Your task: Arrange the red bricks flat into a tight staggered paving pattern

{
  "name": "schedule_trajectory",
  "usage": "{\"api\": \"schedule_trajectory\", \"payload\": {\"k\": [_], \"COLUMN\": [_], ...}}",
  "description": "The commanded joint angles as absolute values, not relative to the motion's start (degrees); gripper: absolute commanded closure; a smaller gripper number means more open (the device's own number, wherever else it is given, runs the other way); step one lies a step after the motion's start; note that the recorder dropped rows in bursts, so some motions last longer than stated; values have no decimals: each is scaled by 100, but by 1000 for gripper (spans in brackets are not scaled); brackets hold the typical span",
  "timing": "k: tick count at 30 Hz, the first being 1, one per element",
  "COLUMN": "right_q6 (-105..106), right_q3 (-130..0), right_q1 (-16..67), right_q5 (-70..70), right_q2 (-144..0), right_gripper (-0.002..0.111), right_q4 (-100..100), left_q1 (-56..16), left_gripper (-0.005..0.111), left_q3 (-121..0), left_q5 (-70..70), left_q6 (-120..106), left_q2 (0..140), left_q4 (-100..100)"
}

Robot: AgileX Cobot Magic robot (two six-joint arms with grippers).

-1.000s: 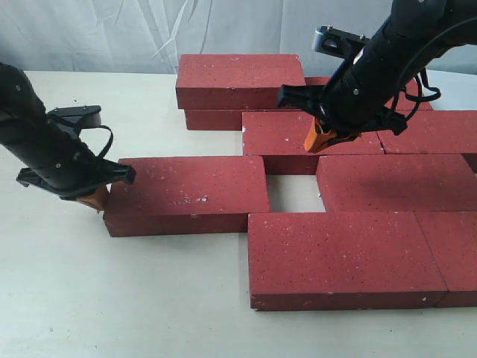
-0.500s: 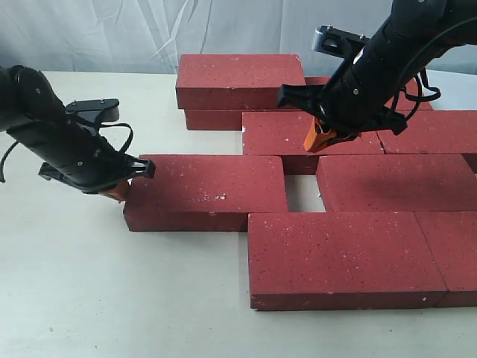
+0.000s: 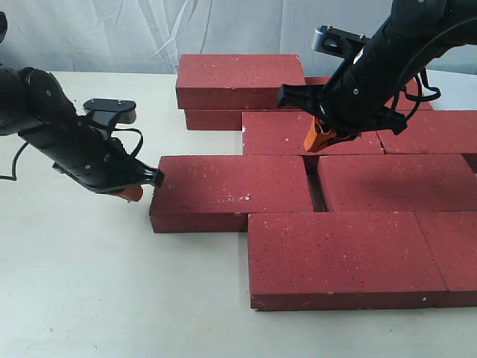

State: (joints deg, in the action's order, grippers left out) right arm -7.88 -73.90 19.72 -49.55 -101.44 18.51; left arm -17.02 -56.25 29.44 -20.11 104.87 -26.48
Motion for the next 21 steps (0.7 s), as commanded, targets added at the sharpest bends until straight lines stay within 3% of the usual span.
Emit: {"api": "schedule_trajectory", "payload": {"k": [1,21], "right_q6": [-739,-739], "right_q3": [-7399,-7399], "right_q1": [1943,1943], "right_q5": [-4911,-4879], "right_q2": [-10134,-10134], "right_gripper": [108,108], "right_q4": [1851,1852], "left_q1": [-1546,-1991], "left_gripper": [107,107], "left_q3": [-5615,-5615], "left_q5": [2885,2519], "left_q6": [-1650,-1704], "left_q2": [10483,10483], "left_q4": [-2373,-4167]}}
